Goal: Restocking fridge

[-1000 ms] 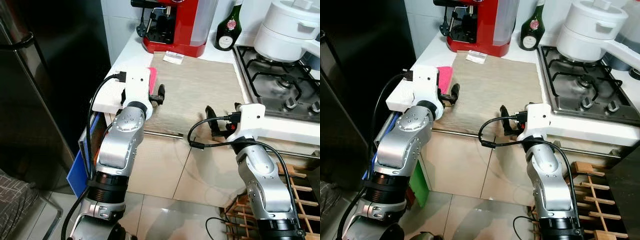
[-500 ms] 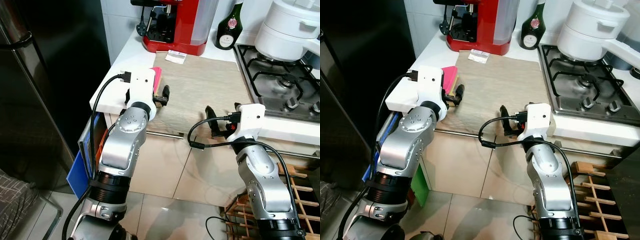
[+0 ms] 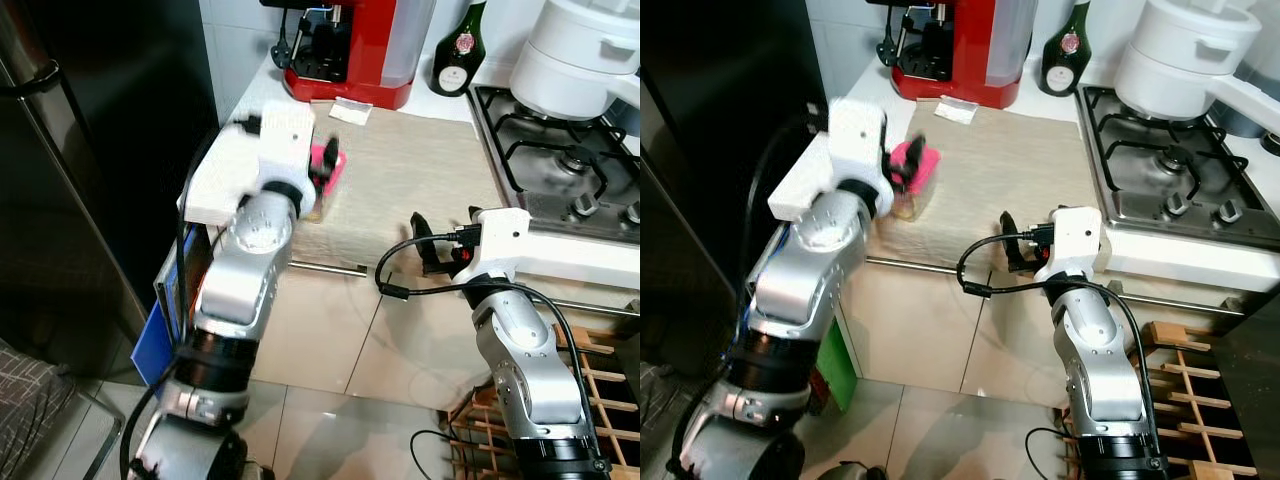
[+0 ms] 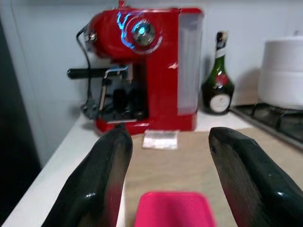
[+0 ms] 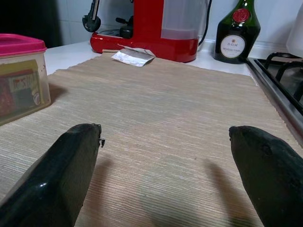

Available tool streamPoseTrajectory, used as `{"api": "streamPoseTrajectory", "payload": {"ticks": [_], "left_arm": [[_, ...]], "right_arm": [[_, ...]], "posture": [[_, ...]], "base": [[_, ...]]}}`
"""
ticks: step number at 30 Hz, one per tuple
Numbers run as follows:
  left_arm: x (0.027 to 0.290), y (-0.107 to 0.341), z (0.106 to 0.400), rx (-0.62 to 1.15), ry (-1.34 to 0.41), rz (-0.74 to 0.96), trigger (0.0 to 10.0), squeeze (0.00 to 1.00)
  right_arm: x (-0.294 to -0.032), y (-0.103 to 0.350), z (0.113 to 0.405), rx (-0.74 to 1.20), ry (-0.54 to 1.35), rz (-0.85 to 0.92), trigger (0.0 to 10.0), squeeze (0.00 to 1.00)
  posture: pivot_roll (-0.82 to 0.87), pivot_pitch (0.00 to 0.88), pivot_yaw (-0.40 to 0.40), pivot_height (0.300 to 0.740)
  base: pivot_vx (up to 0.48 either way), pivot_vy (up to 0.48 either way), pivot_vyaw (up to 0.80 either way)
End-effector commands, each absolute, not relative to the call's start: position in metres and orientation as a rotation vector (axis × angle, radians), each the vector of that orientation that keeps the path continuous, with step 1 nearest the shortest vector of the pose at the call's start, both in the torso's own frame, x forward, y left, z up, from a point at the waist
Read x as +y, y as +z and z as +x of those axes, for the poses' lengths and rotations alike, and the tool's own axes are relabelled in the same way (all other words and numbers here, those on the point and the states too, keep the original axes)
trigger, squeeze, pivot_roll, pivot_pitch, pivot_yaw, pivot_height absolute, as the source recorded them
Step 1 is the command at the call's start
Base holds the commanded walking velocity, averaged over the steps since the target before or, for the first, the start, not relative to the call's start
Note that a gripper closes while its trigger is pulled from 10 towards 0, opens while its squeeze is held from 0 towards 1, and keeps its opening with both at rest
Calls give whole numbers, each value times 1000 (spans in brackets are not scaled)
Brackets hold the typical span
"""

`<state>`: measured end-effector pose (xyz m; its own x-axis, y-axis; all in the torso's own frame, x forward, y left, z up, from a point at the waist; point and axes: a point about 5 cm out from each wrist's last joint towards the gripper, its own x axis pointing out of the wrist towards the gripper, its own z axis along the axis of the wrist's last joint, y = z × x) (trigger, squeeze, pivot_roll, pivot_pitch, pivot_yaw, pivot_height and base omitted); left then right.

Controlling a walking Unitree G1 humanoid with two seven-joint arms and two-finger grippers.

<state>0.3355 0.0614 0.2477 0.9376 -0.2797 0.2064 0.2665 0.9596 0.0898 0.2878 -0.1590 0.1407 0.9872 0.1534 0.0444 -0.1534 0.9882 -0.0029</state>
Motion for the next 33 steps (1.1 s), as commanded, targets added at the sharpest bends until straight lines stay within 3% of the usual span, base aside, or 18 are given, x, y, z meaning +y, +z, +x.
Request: {"api": "streamPoseTrajectory", "payload": {"ticks": [1,5,6,7,13,16,19,33], "left_arm": [[57,246,335,-210,-305,55,0,0],[55,247,334,-221,-330,59,0,0],[56,248,333,-223,-343,58,7569,0],[58,248,333,-218,-346,58,10000,0],[92,233,311,-132,-326,-7,10000,0],[100,241,286,-187,-356,-28,10000,0],[106,251,281,-258,-343,-44,10000,0],[112,224,296,-141,-241,-1,10000,0]], "right_arm": [[-163,139,289,-33,140,-2,10000,0],[-163,139,289,-33,139,-4,10000,0],[-163,139,289,-35,138,-4,10000,0],[-163,141,289,-43,134,-5,10000,0],[-165,172,268,-155,130,-24,10000,0],[-172,166,244,-127,117,-19,10000,0],[-178,156,238,-99,67,0,10000,0],[-173,165,278,-140,19,39,10000,0]], "posture": [[-98,0,-39,740],[-97,0,-38,740],[-96,0,-34,740],[-95,0,-33,740],[-73,0,-35,740],[-61,0,-42,740],[-53,0,-46,740],[-51,0,-16,740]], "base": [[0,0,0],[0,0,0],[0,0,0],[0,0,0],[0,0,0],[0,0,0],[0,0,0],[-37,0,-166]]}}
